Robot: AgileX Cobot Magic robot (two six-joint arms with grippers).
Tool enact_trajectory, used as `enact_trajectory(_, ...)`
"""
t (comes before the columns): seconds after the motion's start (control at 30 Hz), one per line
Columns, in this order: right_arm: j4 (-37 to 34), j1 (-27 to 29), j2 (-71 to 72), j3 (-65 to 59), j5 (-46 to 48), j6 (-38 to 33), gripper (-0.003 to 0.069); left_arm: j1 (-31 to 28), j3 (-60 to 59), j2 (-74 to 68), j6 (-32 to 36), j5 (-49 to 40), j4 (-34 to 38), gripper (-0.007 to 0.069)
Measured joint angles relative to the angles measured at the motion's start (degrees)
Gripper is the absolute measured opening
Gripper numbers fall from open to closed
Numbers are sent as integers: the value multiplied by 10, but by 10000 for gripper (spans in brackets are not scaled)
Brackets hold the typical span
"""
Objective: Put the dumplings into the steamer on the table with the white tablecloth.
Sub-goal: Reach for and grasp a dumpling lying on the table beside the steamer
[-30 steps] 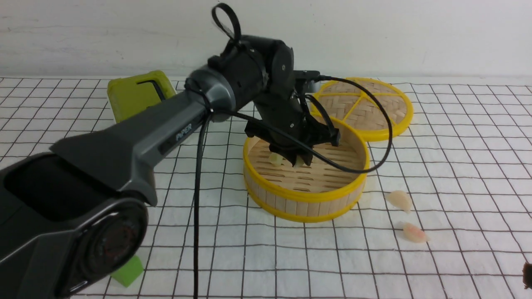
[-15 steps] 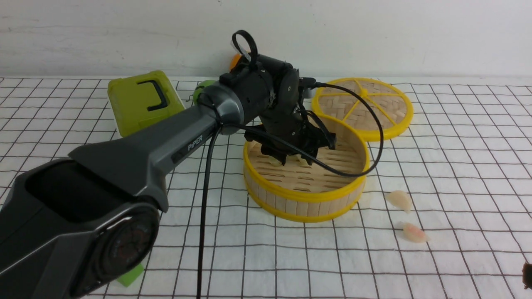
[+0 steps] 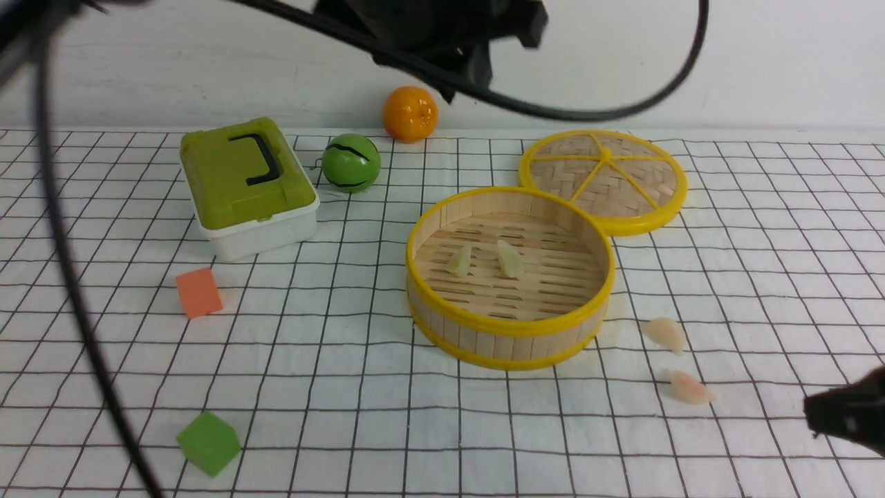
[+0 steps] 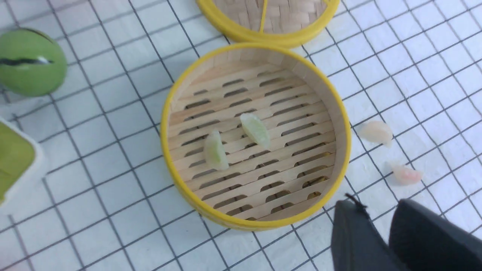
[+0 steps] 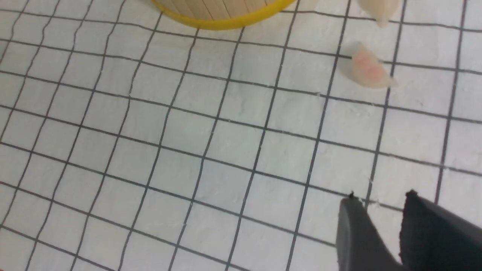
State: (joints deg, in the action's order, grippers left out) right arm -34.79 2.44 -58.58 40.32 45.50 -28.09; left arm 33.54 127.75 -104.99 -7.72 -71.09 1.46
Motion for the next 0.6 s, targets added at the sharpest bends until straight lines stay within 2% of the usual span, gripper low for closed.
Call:
enact_trajectory(0.03, -11, 0, -35, 15, 1, -18, 255, 0, -20, 34, 2, 0, -5, 64)
enact_trajectory(0.07, -11, 0, -41, 17, 1, -21, 260, 0, -20, 34, 2, 0, -6, 64)
enact_trajectory(0.1, -24, 0, -91, 35, 1, -49, 310, 0, -60, 78, 2, 0, -10, 4)
enact_trajectory(0.17, -31, 0, -133, 49, -2, -75, 347, 0, -108, 125, 3, 0, -11, -13)
enact_trajectory(0.3, -30, -14, -209, 73, -26, -121, 379, 0, -237, 212, 4, 0, -11, -13)
enact_trajectory(0.37, -19, -39, -264, 93, -62, -154, 381, 0, -347, 282, 4, 1, -15, -13)
enact_trajectory(0.4, -17, -41, -272, 96, -68, -159, 381, 0, -355, 287, 4, 3, -15, -13)
enact_trajectory(0.43, 0, -60, -306, 112, -101, -177, 381, 0, -425, 337, 4, 16, -27, -13)
enact_trajectory(0.6, 28, -76, -379, 150, -165, -194, 381, 0, -562, 435, -8, 34, -81, -13)
